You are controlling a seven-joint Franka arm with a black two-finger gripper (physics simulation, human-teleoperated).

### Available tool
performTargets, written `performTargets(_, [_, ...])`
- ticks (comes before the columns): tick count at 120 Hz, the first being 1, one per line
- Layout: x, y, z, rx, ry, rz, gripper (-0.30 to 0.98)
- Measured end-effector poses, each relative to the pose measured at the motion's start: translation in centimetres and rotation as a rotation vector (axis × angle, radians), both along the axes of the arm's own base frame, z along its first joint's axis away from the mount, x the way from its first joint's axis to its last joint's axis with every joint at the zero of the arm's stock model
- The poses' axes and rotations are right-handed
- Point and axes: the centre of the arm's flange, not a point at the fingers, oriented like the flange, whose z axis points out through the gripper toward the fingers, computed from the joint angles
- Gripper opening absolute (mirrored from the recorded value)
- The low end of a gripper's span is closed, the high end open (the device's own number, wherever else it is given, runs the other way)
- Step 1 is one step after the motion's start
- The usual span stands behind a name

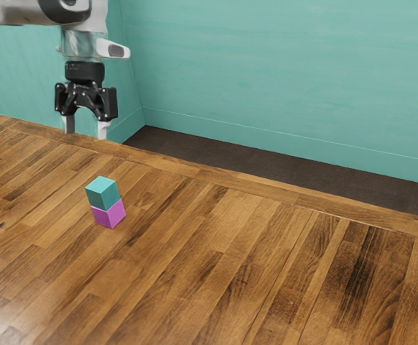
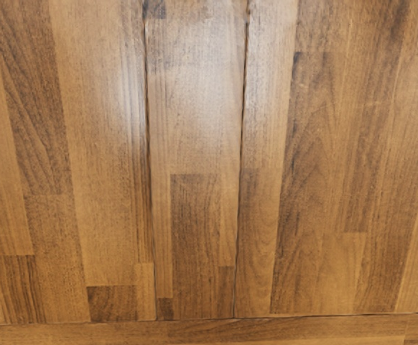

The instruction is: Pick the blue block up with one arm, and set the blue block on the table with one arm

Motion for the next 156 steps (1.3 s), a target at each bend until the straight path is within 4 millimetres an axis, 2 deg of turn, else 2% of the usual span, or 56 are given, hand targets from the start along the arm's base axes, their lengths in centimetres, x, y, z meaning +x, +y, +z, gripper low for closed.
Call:
performTargets(8, [2.0,0.1,-0.2,0.005,-0.141,0.003,0.69])
performTargets(20, [3.6,-0.1,1.3,0.014,-0.306,0.001,0.69])
performTargets(27, [3.5,-0.9,3.4,0.022,-0.39,-0.009,0.69])
performTargets(33, [3.1,-2.7,5.3,0.026,-0.45,-0.038,0.69])
performTargets(39, [3.0,-4.1,6.2,0.027,-0.488,-0.06,0.69])
performTargets(44, [3.1,-4.3,6.5,0.029,-0.51,-0.062,0.69])
performTargets(50, [3.3,-3.8,6.6,0.035,-0.527,-0.054,0.69])
performTargets(55, [3.6,-2.5,6.5,0.046,-0.536,-0.04,0.68])
performTargets(64, [4.2,3.0,5.7,0.081,-0.563,0.02,0.68])
performTargets(71, [4.2,7.5,3.3,0.1,-0.541,0.068,0.69])
performTargets(75, [4.2,9.3,0.7,0.101,-0.513,0.082,0.69])
performTargets(86, [3.8,12.0,-5.3,0.099,-0.461,0.089,0.69])
performTargets(95, [3.9,12.7,-9.0,0.093,-0.448,0.072,0.69])
performTargets(109, [4.1,13.2,-12.2,0.084,-0.454,0.045,0.69])
performTargets(131, [5.4,14.6,-16.6,0.061,-0.478,0.01,0.69])
performTargets(156, [6.6,15.0,-20.3,0.04,-0.484,-0.042,0.69])
